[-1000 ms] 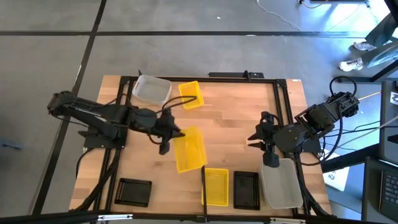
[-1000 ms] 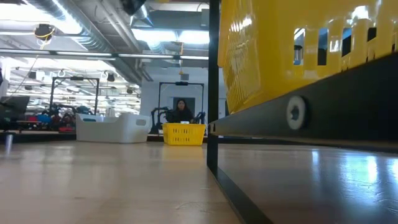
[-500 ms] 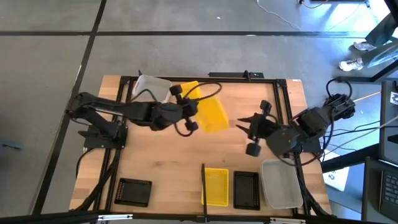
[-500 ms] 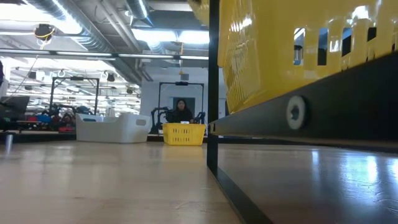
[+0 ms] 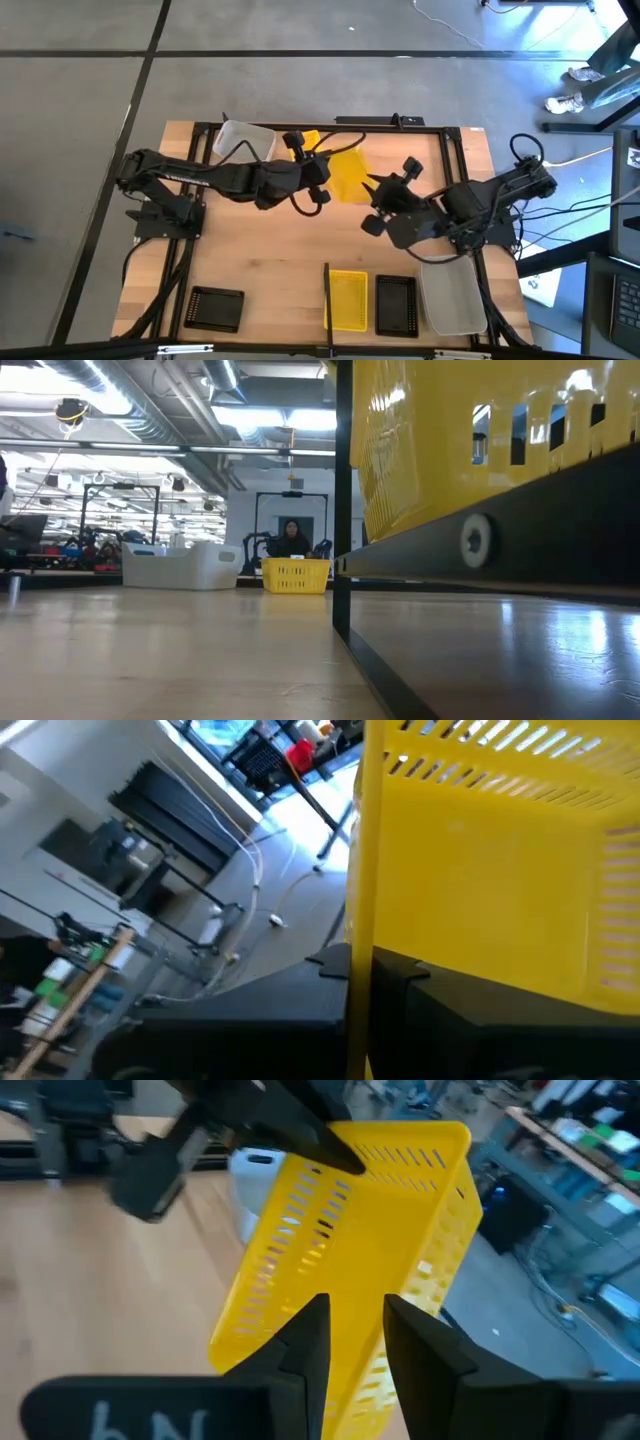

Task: Stack baskets on shelf by color
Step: Stack the bottom yellow bin on top of the yellow bin on the shelf

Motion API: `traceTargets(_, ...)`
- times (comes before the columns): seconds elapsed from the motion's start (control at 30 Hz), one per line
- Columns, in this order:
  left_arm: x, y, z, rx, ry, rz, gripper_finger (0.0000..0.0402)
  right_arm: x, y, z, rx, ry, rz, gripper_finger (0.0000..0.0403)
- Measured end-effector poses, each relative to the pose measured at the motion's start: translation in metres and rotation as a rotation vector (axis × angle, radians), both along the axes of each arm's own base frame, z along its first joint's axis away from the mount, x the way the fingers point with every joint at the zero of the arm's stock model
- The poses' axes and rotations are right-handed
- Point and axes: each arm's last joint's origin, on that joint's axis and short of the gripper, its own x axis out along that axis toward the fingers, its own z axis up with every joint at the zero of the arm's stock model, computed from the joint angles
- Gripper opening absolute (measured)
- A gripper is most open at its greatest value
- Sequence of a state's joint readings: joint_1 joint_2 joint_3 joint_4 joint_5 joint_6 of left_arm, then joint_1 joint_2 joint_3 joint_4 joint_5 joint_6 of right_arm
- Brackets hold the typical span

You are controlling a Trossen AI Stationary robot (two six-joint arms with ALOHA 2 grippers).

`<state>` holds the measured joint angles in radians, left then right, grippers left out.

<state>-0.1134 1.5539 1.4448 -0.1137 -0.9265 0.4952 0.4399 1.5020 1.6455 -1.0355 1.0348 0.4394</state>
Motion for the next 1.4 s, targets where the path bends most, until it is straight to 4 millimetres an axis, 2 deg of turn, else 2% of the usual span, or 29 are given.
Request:
traceTargets(0.2, 0.000, -0.002, 0.001, 0.023, 0.010, 0.002, 0.0000, 0.009, -0.006, -0.006, -0.049, 0.010, -0.060, 0.0094)
traceTargets(0.83, -0.001, -0.005, 0.000, 0.029, 0.024, 0.009, 0.0000, 0.012, -0.006, -0.005, -0.081, -0.038, -0.106, 0.0094)
traceTargets(1.07, -0.002, -0.014, -0.001, 0.030, 0.027, -0.015, 0.0000, 0.016, -0.021, -0.009, 0.036, 0.007, -0.096, 0.0094)
traceTargets(1.23, -0.002, -0.015, -0.001, 0.029, 0.026, -0.019, 0.0000, 0.017, -0.030, -0.011, 0.054, 0.015, -0.132, 0.0094)
traceTargets(1.33, -0.002, -0.015, -0.001, 0.029, 0.025, -0.018, 0.0000, 0.017, -0.032, -0.011, 0.054, 0.014, -0.137, 0.0080)
traceTargets(1.4, -0.002, -0.015, -0.001, 0.032, 0.028, -0.019, 0.0000, 0.017, -0.032, -0.011, 0.055, 0.014, -0.137, 0.0056)
